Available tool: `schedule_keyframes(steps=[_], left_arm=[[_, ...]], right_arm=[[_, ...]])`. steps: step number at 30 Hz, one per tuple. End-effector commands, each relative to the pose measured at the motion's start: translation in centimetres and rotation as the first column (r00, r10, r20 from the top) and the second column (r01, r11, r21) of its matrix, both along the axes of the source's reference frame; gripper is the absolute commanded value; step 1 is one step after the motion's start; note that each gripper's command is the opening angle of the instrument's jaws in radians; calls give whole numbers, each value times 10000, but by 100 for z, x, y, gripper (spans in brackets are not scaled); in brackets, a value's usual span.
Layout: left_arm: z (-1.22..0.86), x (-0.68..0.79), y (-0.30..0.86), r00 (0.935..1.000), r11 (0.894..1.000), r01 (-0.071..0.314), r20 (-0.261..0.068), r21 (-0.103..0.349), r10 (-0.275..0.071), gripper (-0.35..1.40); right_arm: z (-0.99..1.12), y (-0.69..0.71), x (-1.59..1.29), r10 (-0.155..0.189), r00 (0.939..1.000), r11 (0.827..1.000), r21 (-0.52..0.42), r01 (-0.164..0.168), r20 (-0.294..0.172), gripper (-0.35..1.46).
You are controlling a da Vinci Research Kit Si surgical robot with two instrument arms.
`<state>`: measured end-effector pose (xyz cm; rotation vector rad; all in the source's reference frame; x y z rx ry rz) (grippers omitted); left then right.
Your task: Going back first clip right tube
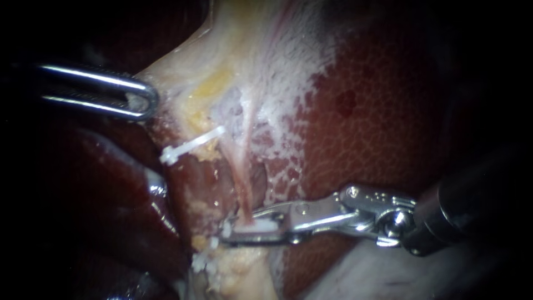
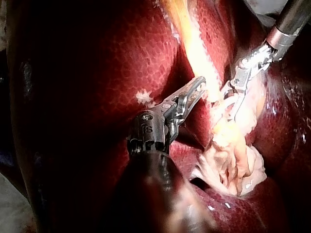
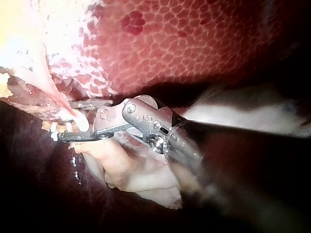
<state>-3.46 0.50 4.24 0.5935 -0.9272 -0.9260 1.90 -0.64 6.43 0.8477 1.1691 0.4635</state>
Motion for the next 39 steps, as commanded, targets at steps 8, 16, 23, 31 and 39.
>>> schedule_keyframes(steps=[8,16,23,31,39], left_arm=[[0,1,-1,10000,10000,-4,6,0,4,-35],[0,1,-1,10000,10000,-5,6,-2,5,-35],[0,2,-1,10000,10000,-9,9,-2,9,-35],[4,3,-1,10000,10000,-18,11,-14,18,-35],[21,9,3,10000,10000,10,-25,-65,-11,-35]], right_arm=[[-3,12,5,-395,9980,9826,-1831,297,-500,60],[-1,19,-8,-554,9964,9736,-2247,397,-637,60],[-7,22,-24,-637,9955,9730,-2260,464,-701,60],[-31,37,-61,-631,9950,9692,-2425,425,-776,60],[-54,61,-93,-411,9962,9485,-3165,148,-764,60]])
